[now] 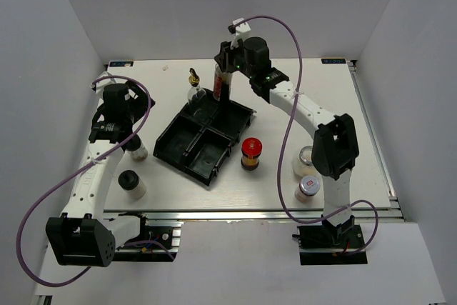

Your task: Organize the condiment bottles

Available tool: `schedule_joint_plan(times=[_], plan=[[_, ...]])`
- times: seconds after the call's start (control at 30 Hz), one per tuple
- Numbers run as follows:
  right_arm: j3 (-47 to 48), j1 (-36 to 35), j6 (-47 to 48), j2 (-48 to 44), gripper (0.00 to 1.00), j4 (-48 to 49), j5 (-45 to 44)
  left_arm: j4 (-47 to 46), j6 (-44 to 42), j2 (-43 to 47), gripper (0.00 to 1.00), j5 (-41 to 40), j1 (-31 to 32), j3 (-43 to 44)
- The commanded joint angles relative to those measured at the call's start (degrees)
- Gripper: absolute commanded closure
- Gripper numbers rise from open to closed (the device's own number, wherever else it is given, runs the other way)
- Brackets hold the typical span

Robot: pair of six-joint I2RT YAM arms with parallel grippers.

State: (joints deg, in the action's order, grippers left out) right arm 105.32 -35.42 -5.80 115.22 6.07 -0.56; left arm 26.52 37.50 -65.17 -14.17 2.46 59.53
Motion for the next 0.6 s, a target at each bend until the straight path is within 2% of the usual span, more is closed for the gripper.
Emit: schedule_joint_plan(times=[0.0,0.27,0.57], plan=[[3.76,-0.35,-2.02,0.53,1.00,9.84,6.17,-1.12,-0.41,0.13,0.02,-0.15,-0.17,0.76],[4.81,-0.79,-0.62,3.69,1.00,13.97,11.28,-1.12,-0.14,0.65,0.02,-0.50,-0.17,0.41],[8.59,-1.14,1.06,4.31,1.00,18.10,3.46,-0.95,-0.14,0.57,0.02,-0.50,-0.17,0.85]])
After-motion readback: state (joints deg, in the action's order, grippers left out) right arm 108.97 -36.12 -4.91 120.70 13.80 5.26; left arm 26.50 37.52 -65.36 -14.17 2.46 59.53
